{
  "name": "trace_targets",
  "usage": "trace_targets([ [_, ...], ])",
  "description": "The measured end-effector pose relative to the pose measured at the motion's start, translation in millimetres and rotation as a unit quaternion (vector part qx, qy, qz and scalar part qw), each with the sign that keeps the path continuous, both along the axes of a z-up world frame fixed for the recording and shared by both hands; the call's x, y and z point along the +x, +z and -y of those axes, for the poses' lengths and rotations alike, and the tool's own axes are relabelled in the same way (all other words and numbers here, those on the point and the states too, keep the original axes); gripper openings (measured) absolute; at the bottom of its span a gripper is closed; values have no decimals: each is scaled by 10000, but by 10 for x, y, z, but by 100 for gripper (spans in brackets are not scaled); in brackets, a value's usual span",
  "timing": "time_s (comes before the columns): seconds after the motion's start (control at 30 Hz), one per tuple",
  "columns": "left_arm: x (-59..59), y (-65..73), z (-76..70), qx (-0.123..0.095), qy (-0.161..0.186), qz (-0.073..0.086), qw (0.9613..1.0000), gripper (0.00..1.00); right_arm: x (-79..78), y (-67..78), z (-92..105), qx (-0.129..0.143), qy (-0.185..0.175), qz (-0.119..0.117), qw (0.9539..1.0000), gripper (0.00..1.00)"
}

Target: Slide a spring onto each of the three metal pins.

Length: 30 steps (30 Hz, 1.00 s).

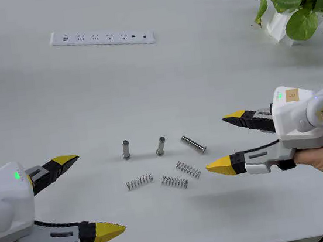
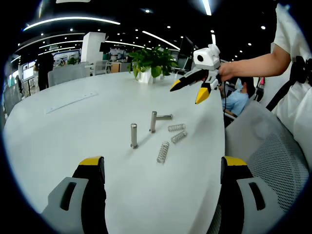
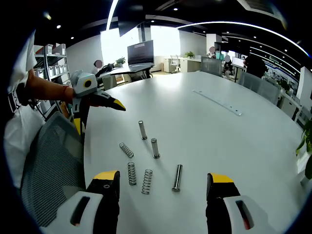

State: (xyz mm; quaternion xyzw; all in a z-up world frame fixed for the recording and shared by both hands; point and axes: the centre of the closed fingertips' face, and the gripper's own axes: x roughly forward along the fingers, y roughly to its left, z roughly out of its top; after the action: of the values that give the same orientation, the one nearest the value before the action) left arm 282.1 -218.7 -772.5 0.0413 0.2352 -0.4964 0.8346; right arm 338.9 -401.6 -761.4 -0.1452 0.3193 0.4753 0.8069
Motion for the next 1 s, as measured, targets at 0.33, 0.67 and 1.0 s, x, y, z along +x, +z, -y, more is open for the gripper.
trace_targets([
  [0.33, 34, 6, -9, -68, 46, -6, 10000, 98, 211, -98, -221, -339, 142, -299, 9989, 50],
  [0.67, 65, -2, -16, -144, 116, -37, 9998, 97, 348, -368, -288, -931, 174, -634, 9935, 31],
  [1.0, 88, -25, -13, -203, 147, -83, 9997, 96, 401, -535, -305, -1224, 154, -946, 9878, 20],
])
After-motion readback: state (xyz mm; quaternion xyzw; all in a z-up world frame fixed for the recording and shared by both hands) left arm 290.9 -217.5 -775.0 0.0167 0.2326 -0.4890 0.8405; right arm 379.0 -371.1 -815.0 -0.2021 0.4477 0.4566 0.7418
